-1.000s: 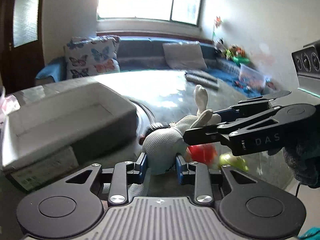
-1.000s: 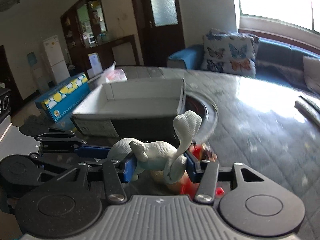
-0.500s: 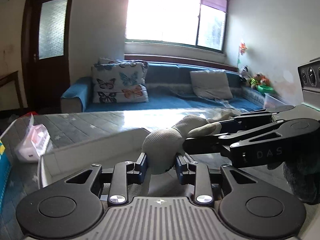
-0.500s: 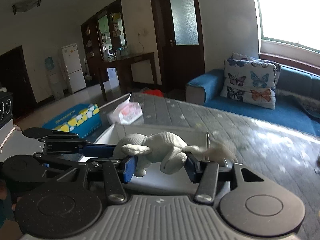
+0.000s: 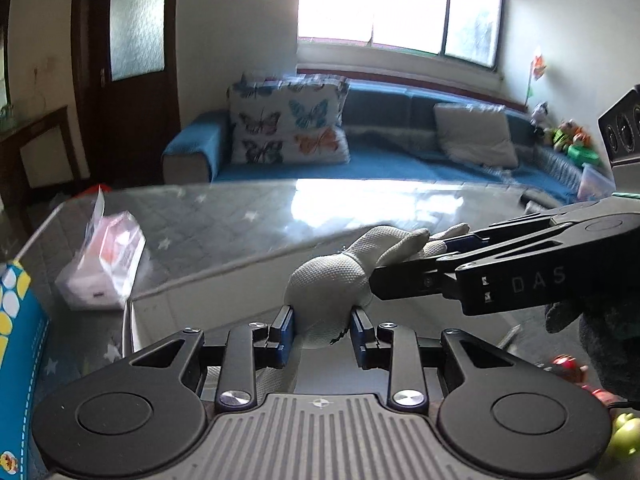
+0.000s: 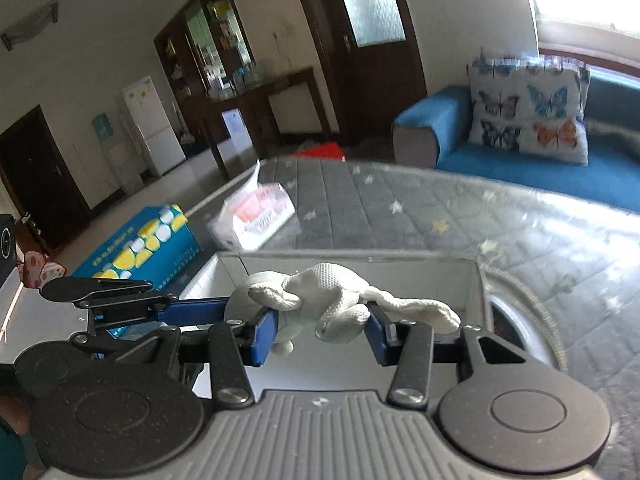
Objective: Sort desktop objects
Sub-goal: 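Carry the bunny with the left tool over the white box and release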
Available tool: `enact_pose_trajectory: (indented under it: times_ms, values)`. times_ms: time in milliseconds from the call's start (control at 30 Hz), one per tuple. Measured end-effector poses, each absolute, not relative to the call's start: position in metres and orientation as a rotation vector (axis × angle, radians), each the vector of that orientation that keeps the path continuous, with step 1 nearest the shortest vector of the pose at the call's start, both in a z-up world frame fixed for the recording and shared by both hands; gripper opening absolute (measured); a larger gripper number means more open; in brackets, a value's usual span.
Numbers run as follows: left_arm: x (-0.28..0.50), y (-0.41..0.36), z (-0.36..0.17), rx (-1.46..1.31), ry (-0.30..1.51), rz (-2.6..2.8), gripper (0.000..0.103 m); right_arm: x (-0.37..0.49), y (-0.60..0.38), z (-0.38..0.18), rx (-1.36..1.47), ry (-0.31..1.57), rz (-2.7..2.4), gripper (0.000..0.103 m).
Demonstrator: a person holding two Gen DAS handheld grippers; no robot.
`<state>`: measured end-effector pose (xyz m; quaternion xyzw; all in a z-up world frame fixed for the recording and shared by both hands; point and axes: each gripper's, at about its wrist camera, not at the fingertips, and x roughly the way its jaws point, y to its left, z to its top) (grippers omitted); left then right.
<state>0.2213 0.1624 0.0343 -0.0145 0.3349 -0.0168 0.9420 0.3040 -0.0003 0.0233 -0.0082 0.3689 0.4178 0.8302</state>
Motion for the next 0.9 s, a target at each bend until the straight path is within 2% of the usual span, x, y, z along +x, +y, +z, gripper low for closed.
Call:
enact_pose_trajectory:
  times_ms: [367, 667, 900]
  values:
    - [0.247, 0.181, -0.001, -0.031, 0.820, 0.054, 0.036, 0.333, 0.026, -0.027, -0.014, 0.943, 0.826, 0.047]
    - [0.248, 0.190, 0.000, -0.047, 0.835, 0.078, 0.036, 0.329, 0.028, -0.029, -0.029, 0.959, 0.820, 0.048]
    - [0.237, 0.186, 0.009, -0.025, 0.816, 0.108, 0.036, 0.318, 0.025, -0.017, -0.042, 0.935, 0.832, 0.052]
